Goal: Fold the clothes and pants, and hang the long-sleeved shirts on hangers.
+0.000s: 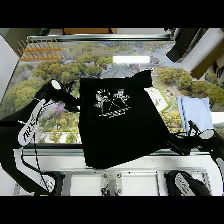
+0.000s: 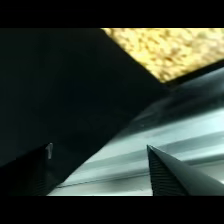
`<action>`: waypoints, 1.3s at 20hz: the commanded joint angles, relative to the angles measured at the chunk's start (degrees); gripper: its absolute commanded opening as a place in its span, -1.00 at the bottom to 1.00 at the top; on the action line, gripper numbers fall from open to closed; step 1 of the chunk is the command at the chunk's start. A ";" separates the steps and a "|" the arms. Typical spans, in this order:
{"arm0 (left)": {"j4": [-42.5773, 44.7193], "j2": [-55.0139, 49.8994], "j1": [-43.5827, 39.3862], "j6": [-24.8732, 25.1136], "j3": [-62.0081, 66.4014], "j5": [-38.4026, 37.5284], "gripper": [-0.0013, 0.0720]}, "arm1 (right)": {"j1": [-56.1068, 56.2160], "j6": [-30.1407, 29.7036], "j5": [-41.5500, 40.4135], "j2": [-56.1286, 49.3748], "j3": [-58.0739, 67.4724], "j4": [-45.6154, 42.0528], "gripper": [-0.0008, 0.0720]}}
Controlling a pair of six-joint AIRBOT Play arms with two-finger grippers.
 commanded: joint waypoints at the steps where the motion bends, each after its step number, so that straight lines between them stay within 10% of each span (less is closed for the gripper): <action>1: 0.48 -0.04 -0.09 -0.48 -0.04 0.55 0.59 | 4.79 -0.24 -6.10 -1.33 -0.50 3.37 0.43; 3: 0.48 -0.04 -0.09 -0.42 -0.04 -0.09 -0.63 | 6.29 -0.24 -8.59 -1.33 -0.46 4.94 0.37; 4: 0.48 -0.02 -0.15 -0.35 -0.04 -0.26 -0.89 | 6.80 -0.28 -9.31 -1.33 -0.24 4.98 0.17; 5: 0.48 0.15 -0.15 -0.20 -0.04 -0.39 -0.94 | 7.02 -0.33 -9.94 -1.27 0.22 4.79 -0.46; 7: 0.61 1.90 -0.13 0.92 -0.09 -1.33 -0.94 | 6.99 -1.70 -9.77 -1.20 3.43 4.70 -0.95; 15: -2.45 26.23 -16.74 5.16 -20.57 -10.88 -0.94 | 8.74 -1.55 -5.99 -19.37 52.06 0.85 -0.96; 19: -8.02 30.71 -35.04 5.18 -26.58 -1.11 -0.94 | 13.25 -0.24 -5.38 -30.56 66.66 0.87 -0.95; 20: -8.00 30.77 -38.14 5.18 -26.32 2.01 -0.62 | 14.43 -0.26 -5.44 -32.02 68.06 0.85 -0.95; 21: -7.98 30.75 -40.33 5.16 -25.49 5.05 0.27 | 15.32 -0.26 -5.70 -32.87 68.65 0.87 -0.94; 22: -7.93 30.75 -41.00 5.16 -24.33 7.74 0.64 | 16.09 -0.31 -6.03 -33.29 68.72 0.85 -0.84; 24: -5.81 30.75 -39.23 4.81 -20.98 10.10 0.64 | 16.48 -0.68 -5.81 -33.18 68.76 0.87 0.50; 26: 0.61 30.77 -33.66 3.43 -16.35 6.71 0.64 | 15.58 -0.72 -3.43 -31.58 68.78 0.70 0.83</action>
